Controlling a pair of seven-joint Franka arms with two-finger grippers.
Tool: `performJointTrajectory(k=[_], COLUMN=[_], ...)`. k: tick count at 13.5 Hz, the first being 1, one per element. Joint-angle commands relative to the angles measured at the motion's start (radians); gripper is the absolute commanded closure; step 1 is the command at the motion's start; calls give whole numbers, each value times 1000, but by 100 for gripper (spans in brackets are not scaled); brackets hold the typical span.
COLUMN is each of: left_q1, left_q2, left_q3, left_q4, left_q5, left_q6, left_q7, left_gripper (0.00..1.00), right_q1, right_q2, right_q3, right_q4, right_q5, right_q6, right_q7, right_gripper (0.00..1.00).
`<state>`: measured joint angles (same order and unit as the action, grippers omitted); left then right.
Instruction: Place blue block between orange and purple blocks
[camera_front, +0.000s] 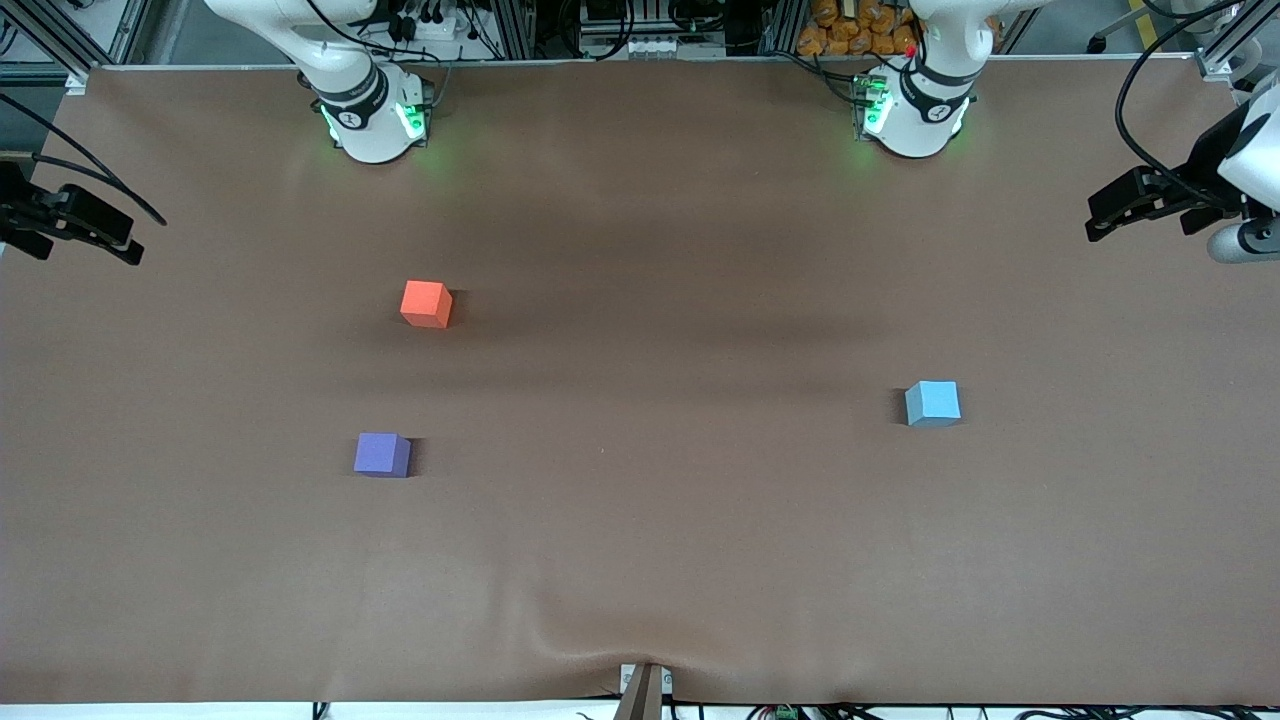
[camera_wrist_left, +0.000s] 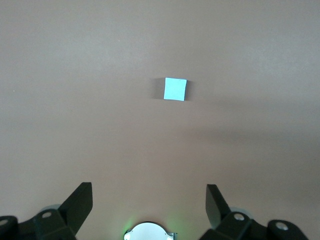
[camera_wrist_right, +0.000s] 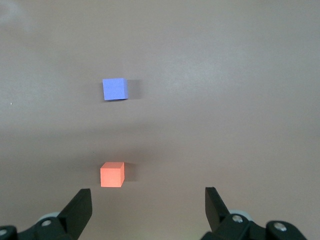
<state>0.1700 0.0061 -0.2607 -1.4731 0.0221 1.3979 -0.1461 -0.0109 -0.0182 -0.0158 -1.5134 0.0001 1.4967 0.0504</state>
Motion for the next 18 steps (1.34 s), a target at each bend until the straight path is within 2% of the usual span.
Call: performJointTrajectory(k=[1, 18], left_q1=[3, 33], left_q2=[12, 14], left_q3=[-3, 4], left_q4=[31, 4], left_q5=[-21, -25], left_q6=[-1, 13], left_q7=[-18, -1], left_gripper=[0, 0], right_q1=[-11, -11], right_q2=[-26, -25], right_q3=[5, 5], right_q4=[-27, -24], right_q5=[14, 14], right_q6=[5, 5], right_q7=[-9, -7], right_gripper=[0, 0])
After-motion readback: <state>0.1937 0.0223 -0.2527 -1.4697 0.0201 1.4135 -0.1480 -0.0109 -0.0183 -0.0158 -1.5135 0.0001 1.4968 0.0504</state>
